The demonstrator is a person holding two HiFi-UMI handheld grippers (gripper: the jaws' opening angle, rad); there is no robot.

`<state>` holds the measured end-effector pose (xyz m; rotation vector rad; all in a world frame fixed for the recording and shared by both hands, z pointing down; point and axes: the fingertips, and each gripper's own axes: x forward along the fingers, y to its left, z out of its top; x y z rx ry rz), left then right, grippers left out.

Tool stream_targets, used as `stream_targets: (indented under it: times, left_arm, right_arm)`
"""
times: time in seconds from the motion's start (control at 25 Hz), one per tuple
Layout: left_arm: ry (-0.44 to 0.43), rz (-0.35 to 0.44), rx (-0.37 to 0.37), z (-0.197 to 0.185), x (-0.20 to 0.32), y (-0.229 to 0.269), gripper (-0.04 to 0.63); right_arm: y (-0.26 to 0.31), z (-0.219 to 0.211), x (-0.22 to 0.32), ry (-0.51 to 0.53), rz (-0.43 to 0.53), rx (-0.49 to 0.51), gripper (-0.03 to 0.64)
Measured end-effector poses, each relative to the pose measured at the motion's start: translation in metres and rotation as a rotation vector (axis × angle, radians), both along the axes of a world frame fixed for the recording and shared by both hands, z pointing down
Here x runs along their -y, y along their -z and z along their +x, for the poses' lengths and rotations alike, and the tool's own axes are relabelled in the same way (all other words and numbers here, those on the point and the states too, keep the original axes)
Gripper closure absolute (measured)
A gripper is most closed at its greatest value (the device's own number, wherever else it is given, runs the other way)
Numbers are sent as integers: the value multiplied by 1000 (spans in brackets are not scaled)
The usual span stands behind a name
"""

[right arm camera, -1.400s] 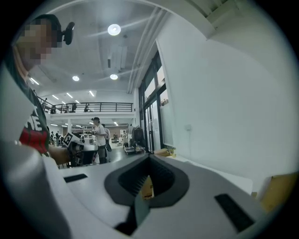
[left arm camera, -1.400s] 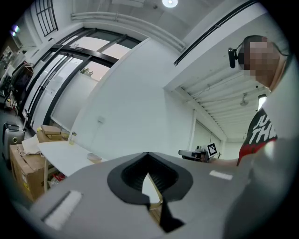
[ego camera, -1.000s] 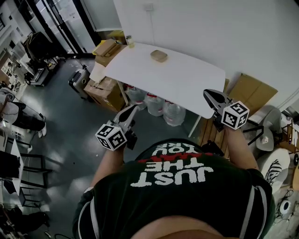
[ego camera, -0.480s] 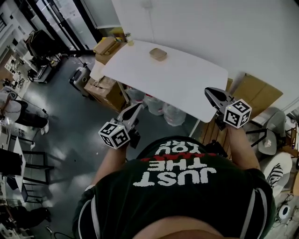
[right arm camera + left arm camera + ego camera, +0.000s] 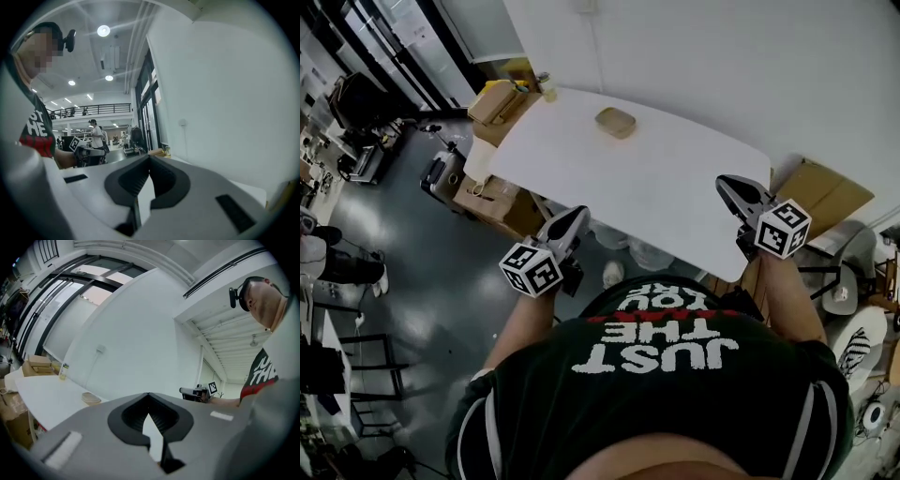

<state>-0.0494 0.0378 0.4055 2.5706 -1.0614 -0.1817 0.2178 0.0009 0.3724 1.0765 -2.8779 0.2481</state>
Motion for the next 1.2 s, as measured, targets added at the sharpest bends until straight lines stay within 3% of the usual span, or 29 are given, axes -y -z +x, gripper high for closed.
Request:
stream_targets:
  times: [0.24, 0.48, 0.72, 1.04, 1.2]
  left_arm:
    - [-94, -24, 25, -46, 159, -10, 588]
    - [-191, -57, 48, -73, 267, -15, 588]
    - [-246, -148, 14, -68, 315, -51, 588]
    - [-243, -246, 2, -69, 353, -92, 588]
    - [-212, -335, 3, -70, 369, -122, 586]
  right_arm:
    - [5, -59, 137, -72, -2, 23, 609]
    - [7, -114, 235, -86, -16, -35, 609]
    - [-9, -137, 296, -83, -71, -95, 609]
    - [-33, -157, 351, -42, -104, -126, 609]
    - [-51, -163, 374, -1, -126, -140, 609]
